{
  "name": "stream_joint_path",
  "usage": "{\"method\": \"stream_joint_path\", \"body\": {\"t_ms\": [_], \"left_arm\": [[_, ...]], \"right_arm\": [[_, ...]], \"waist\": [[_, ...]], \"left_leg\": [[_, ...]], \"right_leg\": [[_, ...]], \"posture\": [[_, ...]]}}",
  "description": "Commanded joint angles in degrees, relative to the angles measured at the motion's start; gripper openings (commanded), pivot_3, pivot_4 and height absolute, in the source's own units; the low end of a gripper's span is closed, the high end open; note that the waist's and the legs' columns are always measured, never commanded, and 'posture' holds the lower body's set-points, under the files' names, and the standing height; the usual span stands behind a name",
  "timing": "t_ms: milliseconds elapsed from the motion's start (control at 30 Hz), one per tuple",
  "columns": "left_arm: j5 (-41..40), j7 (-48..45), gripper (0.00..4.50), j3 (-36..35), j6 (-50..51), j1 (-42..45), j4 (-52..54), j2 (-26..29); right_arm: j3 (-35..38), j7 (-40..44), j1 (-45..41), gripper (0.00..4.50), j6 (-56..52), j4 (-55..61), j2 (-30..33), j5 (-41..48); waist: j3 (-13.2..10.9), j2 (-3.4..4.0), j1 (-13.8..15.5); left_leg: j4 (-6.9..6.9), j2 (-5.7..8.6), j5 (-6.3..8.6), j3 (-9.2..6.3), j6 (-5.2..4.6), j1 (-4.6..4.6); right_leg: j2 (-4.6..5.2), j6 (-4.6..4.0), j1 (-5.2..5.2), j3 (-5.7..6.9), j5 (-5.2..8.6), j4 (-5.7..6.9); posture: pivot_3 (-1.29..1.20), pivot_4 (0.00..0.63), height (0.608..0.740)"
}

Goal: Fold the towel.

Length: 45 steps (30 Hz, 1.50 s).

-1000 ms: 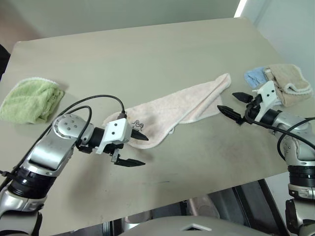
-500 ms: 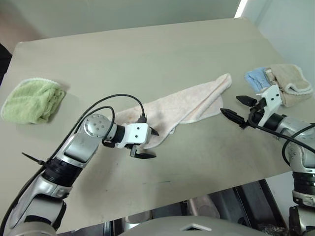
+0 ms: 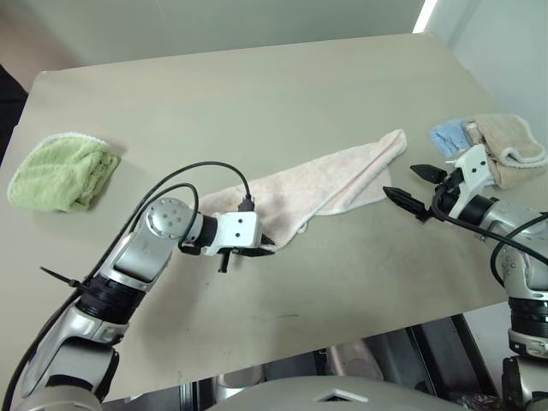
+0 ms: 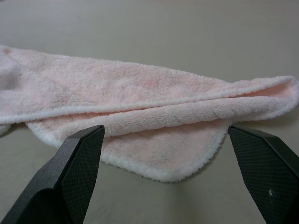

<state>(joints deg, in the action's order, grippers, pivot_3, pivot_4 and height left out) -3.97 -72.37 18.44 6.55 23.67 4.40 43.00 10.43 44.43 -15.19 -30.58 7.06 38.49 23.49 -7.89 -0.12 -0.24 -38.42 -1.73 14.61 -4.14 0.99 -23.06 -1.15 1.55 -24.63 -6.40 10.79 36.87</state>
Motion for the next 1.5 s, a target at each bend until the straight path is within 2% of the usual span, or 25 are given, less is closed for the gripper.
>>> {"method": "stream_joint_path", "body": {"t_ms": [33,133,300,467,667,867,1000,1200,1367,1500], "left_arm": [[-3.5,-0.1,0.03,-3.4,2.1,-0.6,2.2,0.8],[-5.8,-0.2,0.03,-5.6,5.0,-1.7,3.8,2.0],[-13.3,-2.4,0.03,-12.9,13.4,-6.4,7.0,8.3],[-12.4,-2.5,0.03,-16.8,11.3,-10.7,4.3,13.4],[-11.8,-0.8,0.03,-19.8,9.3,-12.0,0.8,14.6],[-11.3,-0.5,0.03,-20.0,8.0,-12.6,-0.1,15.0],[-11.2,-0.7,0.03,-19.8,7.5,-12.5,-0.9,15.0],[-10.2,-1.7,0.03,-19.8,5.9,-13.4,-2.0,16.4],[-9.9,-2.2,0.03,-19.6,5.1,-14.1,-1.5,17.2],[-9.7,-2.5,0.03,-19.7,4.7,-15.8,0.3,18.0]], "right_arm": [[0.1,0.4,-1.8,4.50,1.4,0.6,0.9,-0.2],[-0.5,1.2,-3.1,4.50,2.5,-0.7,1.8,-1.2],[-2.6,2.7,-7.6,4.50,6.3,-7.0,4.0,-4.8],[-5.2,3.9,-12.6,4.50,11.7,-15.5,5.0,-9.0],[-10.9,6.2,-20.7,4.50,20.2,-27.8,5.0,-15.8],[-14.6,8.6,-27.5,4.50,30.6,-36.4,5.2,-21.1],[-19.1,6.9,-33.8,4.50,40.5,-46.5,4.6,-28.3],[-23.2,7.3,-40.6,4.50,51.0,-57.5,3.5,-34.3],[-25.8,6.9,-46.0,4.50,56.3,-65.5,1.7,-38.1],[-25.9,6.4,-51.0,4.50,55.9,-71.8,-1.7,-39.2]], "waist": [[0.0,0.00,0.0],[0.0,0.00,0.0],[0.0,0.00,-0.5],[0.0,0.01,-0.7],[0.0,0.01,-0.8],[0.0,0.01,-0.9],[0.0,0.01,-1.1],[0.0,0.01,-1.2],[0.0,0.02,-1.2],[0.0,0.02,-1.4]], "left_leg": [[0.00,0.00,0.00,0.00,0.00,-0.01],[0.02,0.00,0.00,0.00,0.00,-0.02],[0.08,-0.01,0.00,0.01,0.00,-0.02],[0.17,-0.02,0.00,0.00,0.00,0.01],[0.18,-0.02,0.01,0.00,-0.01,-0.05],[0.29,-0.03,0.03,-0.01,-0.03,-0.14],[0.35,-0.07,0.03,-0.02,-0.03,-0.24],[0.39,-0.11,0.03,-0.06,-0.03,-0.28],[0.42,-0.12,0.03,-0.07,-0.03,-0.37],[0.43,-0.13,0.04,-0.08,-0.03,-0.40]], "right_leg": [[0.00,0.01,-0.01,0.00,0.00,0.00],[0.00,0.04,-0.04,0.00,-0.01,0.00],[-0.01,0.00,-0.10,0.00,0.00,0.03],[0.00,-0.14,-0.15,0.00,0.06,0.07],[0.01,-0.22,-0.25,-0.01,0.02,0.10],[0.01,-0.25,-0.43,0.00,-0.02,0.15],[0.02,-0.21,-0.57,0.02,-0.13,0.17],[0.02,-0.24,-0.66,0.02,-0.20,0.20],[0.02,-0.18,-0.78,0.02,-0.28,0.20],[0.02,-0.21,-0.84,0.02,-0.29,0.21]], "posture": [[0.00,0.150,0.740],[0.00,0.150,0.740],[0.00,0.150,0.740],[0.00,0.150,0.740],[0.00,0.150,0.740],[0.00,0.150,0.740],[0.00,0.150,0.740],[0.00,0.150,0.740],[0.00,0.150,0.740],[0.00,0.150,0.740]]}}
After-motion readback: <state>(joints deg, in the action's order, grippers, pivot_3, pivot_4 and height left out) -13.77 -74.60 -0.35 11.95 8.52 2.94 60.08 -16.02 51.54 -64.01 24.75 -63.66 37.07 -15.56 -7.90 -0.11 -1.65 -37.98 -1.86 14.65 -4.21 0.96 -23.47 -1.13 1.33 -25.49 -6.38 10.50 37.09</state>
